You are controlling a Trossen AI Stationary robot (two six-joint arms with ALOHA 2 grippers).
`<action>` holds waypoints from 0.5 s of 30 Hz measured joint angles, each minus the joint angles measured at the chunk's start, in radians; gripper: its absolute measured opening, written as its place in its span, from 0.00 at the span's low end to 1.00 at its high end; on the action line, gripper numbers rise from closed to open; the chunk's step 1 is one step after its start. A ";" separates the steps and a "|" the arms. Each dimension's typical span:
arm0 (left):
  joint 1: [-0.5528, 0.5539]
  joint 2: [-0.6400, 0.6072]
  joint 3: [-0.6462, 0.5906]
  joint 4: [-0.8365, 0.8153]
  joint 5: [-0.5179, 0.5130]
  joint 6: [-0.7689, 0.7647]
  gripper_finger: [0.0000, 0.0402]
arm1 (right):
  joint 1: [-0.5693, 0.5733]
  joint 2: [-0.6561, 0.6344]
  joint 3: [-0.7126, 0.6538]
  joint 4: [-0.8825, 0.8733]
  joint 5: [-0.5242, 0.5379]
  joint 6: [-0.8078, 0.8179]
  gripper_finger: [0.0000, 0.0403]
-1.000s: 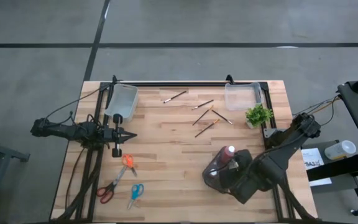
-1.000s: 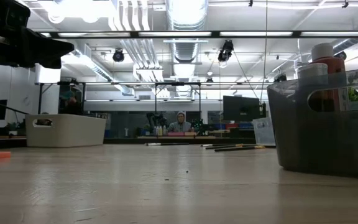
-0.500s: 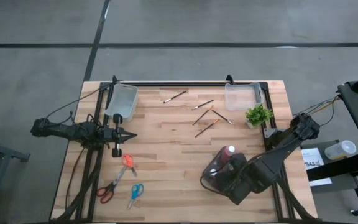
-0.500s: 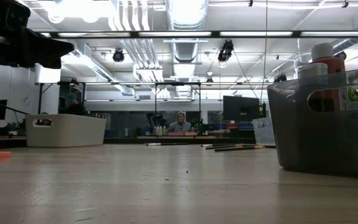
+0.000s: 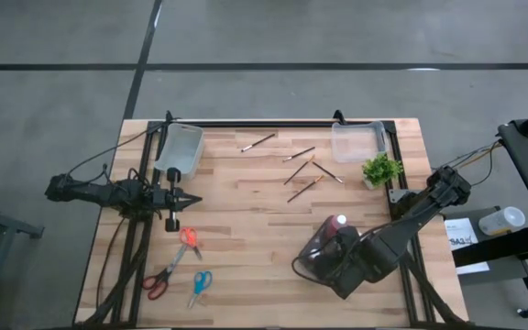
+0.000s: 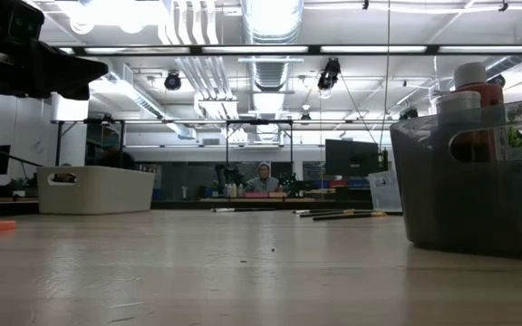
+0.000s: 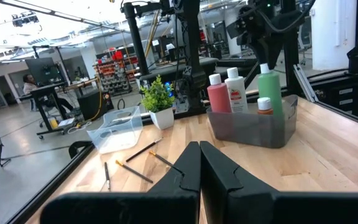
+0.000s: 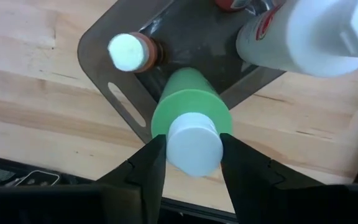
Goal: Pick & Place Paint Supplies
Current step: Put the green paint bottle into the black bin
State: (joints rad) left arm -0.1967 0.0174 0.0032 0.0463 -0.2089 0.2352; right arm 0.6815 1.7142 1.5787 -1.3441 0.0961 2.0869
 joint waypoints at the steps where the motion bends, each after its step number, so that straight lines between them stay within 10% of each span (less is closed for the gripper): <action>1: 0.000 0.000 0.000 0.000 0.000 0.000 0.00 | 0.000 0.000 -0.001 -0.001 0.000 0.000 0.37; 15: 0.000 0.000 0.000 0.000 0.000 0.000 0.00 | 0.000 0.000 -0.004 0.000 -0.003 -0.022 0.38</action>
State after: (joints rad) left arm -0.1967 0.0171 0.0032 0.0463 -0.2091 0.2352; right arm 0.6815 1.7138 1.5745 -1.3445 0.0936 2.0646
